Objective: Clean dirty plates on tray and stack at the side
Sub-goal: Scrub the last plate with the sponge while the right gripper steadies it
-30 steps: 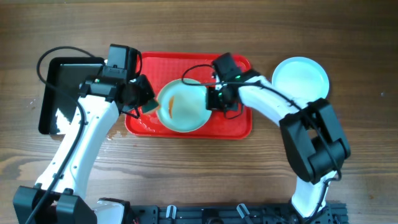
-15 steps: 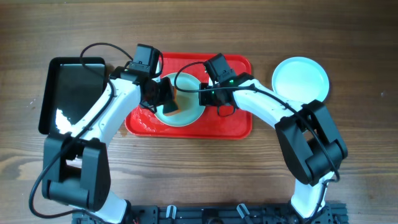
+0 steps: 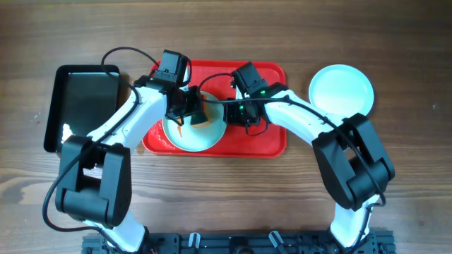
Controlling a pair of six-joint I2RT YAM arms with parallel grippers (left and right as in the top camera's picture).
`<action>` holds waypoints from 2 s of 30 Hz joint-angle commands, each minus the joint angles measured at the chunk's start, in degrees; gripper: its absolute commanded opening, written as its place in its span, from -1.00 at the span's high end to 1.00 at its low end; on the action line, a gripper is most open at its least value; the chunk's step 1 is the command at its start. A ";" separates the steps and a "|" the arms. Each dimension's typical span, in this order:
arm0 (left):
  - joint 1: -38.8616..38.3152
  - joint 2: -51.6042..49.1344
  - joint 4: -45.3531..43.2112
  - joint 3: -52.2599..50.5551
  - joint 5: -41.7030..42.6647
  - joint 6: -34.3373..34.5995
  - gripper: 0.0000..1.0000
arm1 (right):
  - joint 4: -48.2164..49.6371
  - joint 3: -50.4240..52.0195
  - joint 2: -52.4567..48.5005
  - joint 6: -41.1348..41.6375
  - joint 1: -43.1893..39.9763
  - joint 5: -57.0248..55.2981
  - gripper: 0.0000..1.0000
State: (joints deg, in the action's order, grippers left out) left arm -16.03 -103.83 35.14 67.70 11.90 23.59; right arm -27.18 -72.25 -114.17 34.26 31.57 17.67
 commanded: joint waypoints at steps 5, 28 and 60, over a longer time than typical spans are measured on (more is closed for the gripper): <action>-0.26 -0.55 2.23 -0.26 0.72 -0.87 0.92 | 0.09 0.50 -0.81 0.70 0.09 -1.31 0.42; -4.48 -2.93 1.22 -0.26 -2.34 -0.70 0.92 | -6.84 -4.09 -5.09 1.68 -0.13 -10.67 0.92; -7.41 -8.15 -3.50 2.36 -8.28 5.42 0.92 | -7.65 -4.09 -5.09 2.32 -0.13 -11.28 0.92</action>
State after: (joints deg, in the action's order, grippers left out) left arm -21.32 -107.61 32.47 69.56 2.13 25.71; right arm -33.87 -76.99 -117.16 36.18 31.83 10.68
